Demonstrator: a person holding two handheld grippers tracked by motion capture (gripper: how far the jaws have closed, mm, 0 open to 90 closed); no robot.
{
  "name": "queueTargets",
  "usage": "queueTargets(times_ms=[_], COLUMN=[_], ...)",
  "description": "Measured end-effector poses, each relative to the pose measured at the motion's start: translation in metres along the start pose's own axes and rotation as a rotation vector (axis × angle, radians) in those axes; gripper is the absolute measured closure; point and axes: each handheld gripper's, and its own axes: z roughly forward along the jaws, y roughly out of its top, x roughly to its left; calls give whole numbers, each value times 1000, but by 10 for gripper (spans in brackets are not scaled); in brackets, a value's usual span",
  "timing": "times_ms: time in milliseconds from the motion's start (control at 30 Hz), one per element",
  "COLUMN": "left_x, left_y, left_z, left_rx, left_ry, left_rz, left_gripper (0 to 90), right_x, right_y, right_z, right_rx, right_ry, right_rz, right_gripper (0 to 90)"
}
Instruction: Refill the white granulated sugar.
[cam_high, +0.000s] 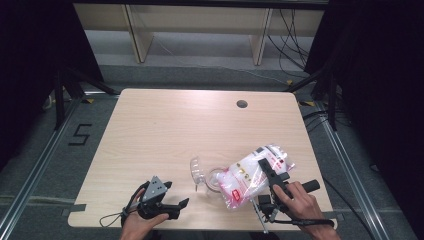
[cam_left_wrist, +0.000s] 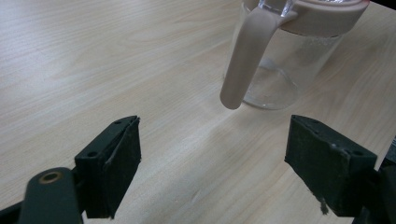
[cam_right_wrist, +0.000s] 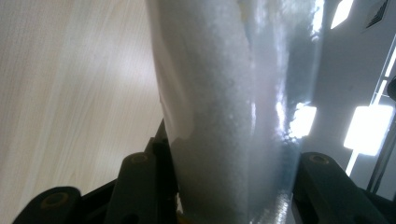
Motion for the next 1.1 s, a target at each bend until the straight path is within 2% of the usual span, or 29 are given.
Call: queueTargets(times_ms=[33,67,167,200,267,300,333,367,400,467,567,600,633,667,733,767,833,867,933,967,1000,1100], left_x=[0,0,0,0,0,0,0,0,0,1,0,0,0,0,0,0,0,0,0,0,0,0], left_y=[0,0,0,0,0,0,0,0,0,0,0,0,0,0,0,0,0,0,0,0,0,0], left_z=[0,0,1,1,0,0,0,0,0,0,0,0,0,0,0,0,0,0,0,0,0,0], left_rx=[-1,2,-4,-4,0,-1,-1,0,1,-3,0,0,0,0,-1,-1,0,0,1,-3,1,0], left_ry=[0,-1,-1,0,-1,-1,-1,-1,0,-2,1,0,-1,-1,-1,-1,-1,-1,0,-2,0,0], left_rz=[-5,7,3,1,7,7,7,7,7,6,6,6,6,6,7,7,8,6,6,4,7,6], left_gripper=[177,177,177,178,178,178,178,178,178,178,178,178,178,179,179,179,178,179,179,179,179,179], right_x=[0,1,1,-1,0,0,-2,-2,1,-1,0,-3,-3,-3,1,0,1,0,1,0,2,-2], right_y=[0,0,1,1,1,2,3,3,3,4,4,4,4,4,4,4,4,4,4,4,3,3], right_z=[0,0,0,2,2,1,2,3,3,3,3,4,4,4,3,3,3,3,3,3,3,3], right_rx=[3,16,22,-9,5,13,6,-2,2,2,5,-4,-4,-11,5,3,9,9,6,4,6,-6], right_ry=[1,15,14,-10,3,18,14,9,7,2,0,6,6,-7,3,0,9,9,1,-1,0,-4], right_rz=[6,29,32,2,24,24,4,7,39,21,29,3,3,7,50,41,54,37,54,36,57,21], right_gripper=[576,577,577,577,578,578,578,578,578,578,578,579,578,579,579,579,579,579,580,579,580,580])
